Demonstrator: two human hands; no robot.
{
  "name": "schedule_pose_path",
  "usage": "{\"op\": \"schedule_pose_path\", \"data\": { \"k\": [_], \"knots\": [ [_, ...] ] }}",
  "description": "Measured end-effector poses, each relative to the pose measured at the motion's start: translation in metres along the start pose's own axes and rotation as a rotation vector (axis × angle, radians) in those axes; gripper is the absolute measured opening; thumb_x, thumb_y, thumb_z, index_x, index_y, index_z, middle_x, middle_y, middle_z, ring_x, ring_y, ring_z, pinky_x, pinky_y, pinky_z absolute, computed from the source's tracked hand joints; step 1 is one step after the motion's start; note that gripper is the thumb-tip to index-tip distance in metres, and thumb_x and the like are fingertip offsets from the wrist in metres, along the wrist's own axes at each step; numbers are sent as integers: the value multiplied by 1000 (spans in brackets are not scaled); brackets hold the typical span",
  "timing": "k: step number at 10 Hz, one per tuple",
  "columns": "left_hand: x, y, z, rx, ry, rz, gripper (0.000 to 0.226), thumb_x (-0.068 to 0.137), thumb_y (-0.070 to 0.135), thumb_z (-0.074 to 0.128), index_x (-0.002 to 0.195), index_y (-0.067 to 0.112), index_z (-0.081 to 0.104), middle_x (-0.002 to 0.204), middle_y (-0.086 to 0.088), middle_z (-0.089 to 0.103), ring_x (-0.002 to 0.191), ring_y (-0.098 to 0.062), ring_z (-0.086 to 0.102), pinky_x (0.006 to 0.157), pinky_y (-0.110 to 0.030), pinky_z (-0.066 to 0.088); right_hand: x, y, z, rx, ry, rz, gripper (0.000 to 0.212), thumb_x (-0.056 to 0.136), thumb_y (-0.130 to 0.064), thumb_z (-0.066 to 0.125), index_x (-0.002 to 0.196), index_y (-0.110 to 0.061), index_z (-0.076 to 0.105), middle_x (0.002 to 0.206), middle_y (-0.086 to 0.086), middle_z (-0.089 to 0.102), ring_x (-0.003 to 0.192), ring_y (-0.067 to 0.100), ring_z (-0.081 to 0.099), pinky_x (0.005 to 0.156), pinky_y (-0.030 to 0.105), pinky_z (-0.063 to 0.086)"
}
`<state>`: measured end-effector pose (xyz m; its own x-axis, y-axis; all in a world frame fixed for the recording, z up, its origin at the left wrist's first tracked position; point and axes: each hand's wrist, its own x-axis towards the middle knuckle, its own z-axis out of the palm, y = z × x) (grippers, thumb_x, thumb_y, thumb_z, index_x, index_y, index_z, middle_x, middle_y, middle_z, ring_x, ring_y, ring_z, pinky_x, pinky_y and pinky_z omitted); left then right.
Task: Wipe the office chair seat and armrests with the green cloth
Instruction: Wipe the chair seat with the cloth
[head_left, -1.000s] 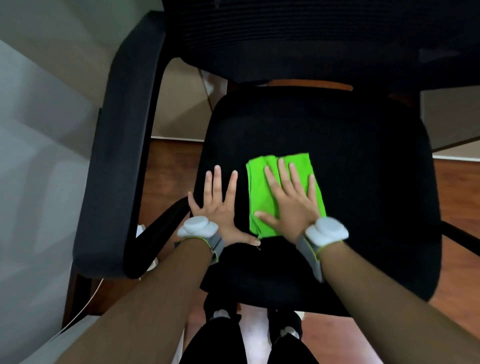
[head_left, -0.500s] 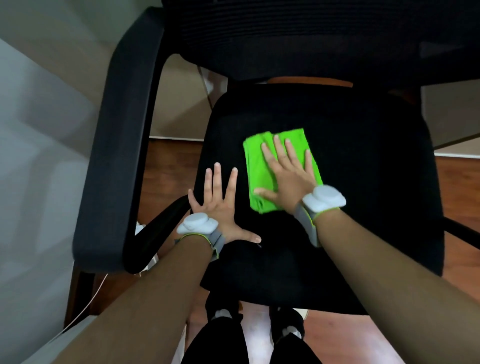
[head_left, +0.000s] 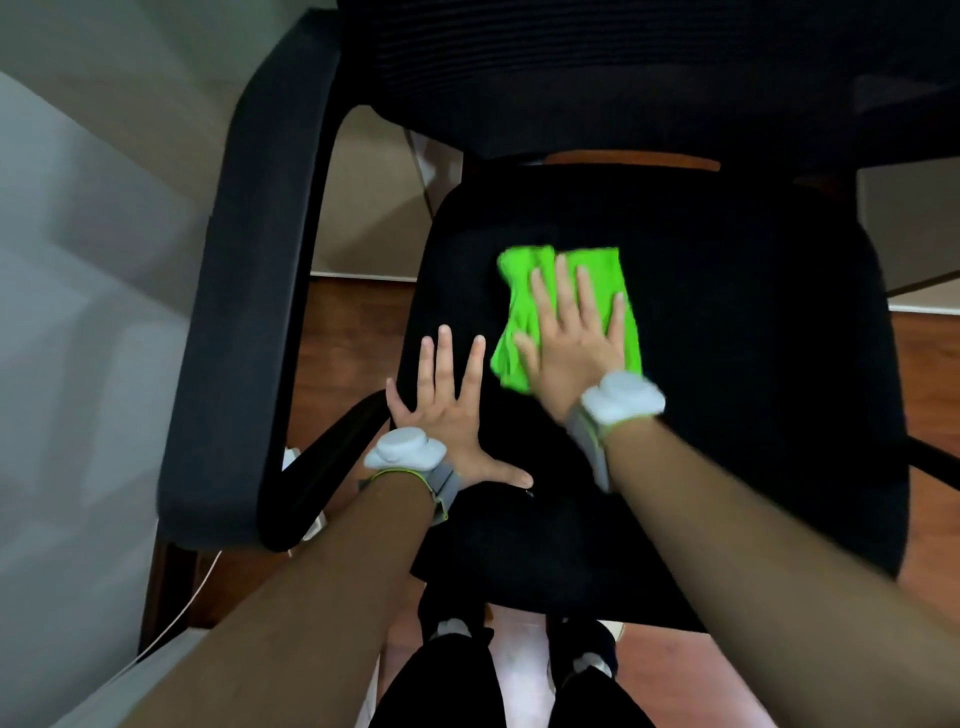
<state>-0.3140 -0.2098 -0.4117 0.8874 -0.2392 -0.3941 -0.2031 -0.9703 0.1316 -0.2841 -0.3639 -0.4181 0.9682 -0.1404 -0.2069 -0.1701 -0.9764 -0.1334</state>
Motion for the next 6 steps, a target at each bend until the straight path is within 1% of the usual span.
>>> {"op": "schedule_pose_path", "data": {
  "k": [1,2,3,4,5,6],
  "knots": [
    [3,5,1,-10,41,-134,124,62,74,58,137,38,-34,154,5,-32,144,-15,-18,107,-62,18,-84,-13,11,-71,-16,-110,66,89,-51,26,149,-26,15,157,2,19,144,22,21,114,54,16],
    [3,2,5,-2,9,-100,129,56,77,61,141,35,-27,151,2,-36,142,-16,-24,109,-62,13,-77,-10,14,-57,-25,-134,65,90,-51,25,149,-26,14,157,1,19,145,20,20,115,52,15],
    [0,-5,1,-28,-78,-29,152,23,96,47,141,37,-29,147,5,-44,144,-21,-17,109,-61,2,-4,-7,-2,1,-52,-74,63,93,-48,18,149,-26,-1,160,-1,2,147,18,2,116,48,-1],
    [3,-6,-2,-127,-194,13,151,33,87,62,125,41,-47,128,11,-61,138,-22,-32,108,-62,-11,5,-6,1,-7,-60,-29,63,95,-47,19,149,-24,-4,160,1,-2,147,19,-2,117,48,-3],
    [6,-6,-1,-55,-203,16,148,47,76,70,136,30,-39,126,7,-62,133,-24,-40,106,-60,-14,-47,-11,3,-40,-58,-154,64,92,-46,25,149,-22,9,159,5,11,146,22,13,117,48,9],
    [5,-7,3,20,-181,-6,139,54,65,74,145,21,-21,131,3,-55,135,-28,-37,110,-63,-6,-92,-7,5,-69,-41,-214,64,89,-46,31,148,-24,19,156,3,23,143,22,25,115,49,18]
  ]
}}
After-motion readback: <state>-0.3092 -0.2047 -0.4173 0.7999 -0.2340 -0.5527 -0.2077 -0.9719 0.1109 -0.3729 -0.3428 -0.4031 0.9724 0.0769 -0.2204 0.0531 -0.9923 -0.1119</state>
